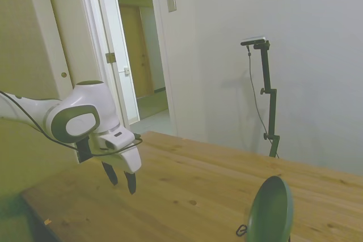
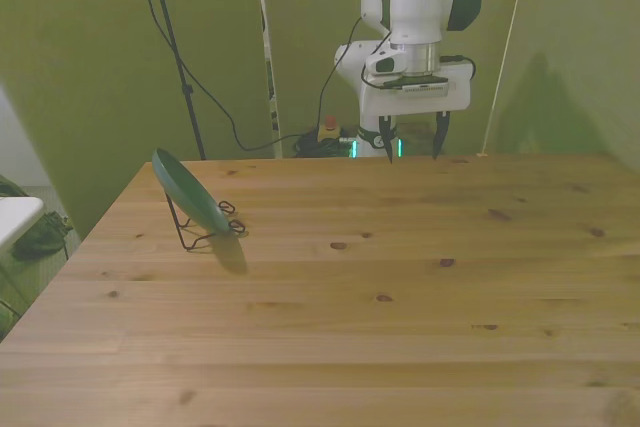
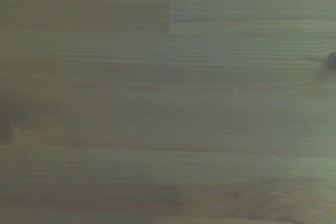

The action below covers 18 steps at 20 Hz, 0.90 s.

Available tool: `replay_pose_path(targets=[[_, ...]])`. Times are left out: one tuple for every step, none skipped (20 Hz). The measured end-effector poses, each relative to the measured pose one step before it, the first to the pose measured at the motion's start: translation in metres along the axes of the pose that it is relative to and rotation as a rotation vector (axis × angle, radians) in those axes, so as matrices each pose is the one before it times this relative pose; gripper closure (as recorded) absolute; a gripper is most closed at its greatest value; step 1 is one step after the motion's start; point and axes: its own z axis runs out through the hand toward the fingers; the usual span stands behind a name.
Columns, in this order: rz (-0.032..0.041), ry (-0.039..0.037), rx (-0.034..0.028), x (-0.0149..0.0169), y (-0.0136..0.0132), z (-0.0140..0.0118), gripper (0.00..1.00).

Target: Unload the plate

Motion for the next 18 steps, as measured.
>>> replay_pose_path(targets=[[0.00097,-0.00112,0.00020,0.00031,0.00001,0.00031,0.00],[0.00265,0.00021,0.00065,0.00185,0.00068,-0.00001,0.00],[-0.00309,0.00199,0.00260,0.01085,-0.01061,-0.00198,0.00],[-0.00042,0.00285,-0.00081,0.00081,0.00004,-0.00069,0.00],[0.00133,0.01104,-0.00686,0.00234,0.00098,-0.00165,0.00],[0.00598,0.01658,-0.01118,0.00356,0.00195,-0.00239,0.00],[0.00957,0.02402,-0.01587,0.00538,0.00324,-0.00375,0.00],[0.01454,0.02762,-0.02109,0.00704,0.00488,-0.00537,0.00],[0.01527,0.02140,-0.02521,0.00794,0.00711,-0.00648,0.00],[0.01733,0.01948,-0.02187,0.00865,0.00832,-0.00814,0.00],[0.01539,0.01753,-0.02255,0.00867,0.00975,-0.00815,0.00],[0.01742,0.02289,-0.02675,0.01049,0.01208,-0.00922,0.00],[0.01856,0.02567,-0.02489,0.01115,0.01355,-0.00901,0.00],[0.02148,0.02722,-0.02207,0.01246,0.01536,-0.00850,0.00],[0.02514,0.03439,-0.02101,0.01498,0.01724,-0.00799,0.00],[0.02928,0.02995,-0.01680,0.01535,0.01725,-0.00699,0.00],[0.02546,0.02475,-0.00863,0.01519,0.01569,-0.00598,0.00],[0.01797,0.02106,-0.00702,0.01451,0.01354,-0.00446,0.00]])
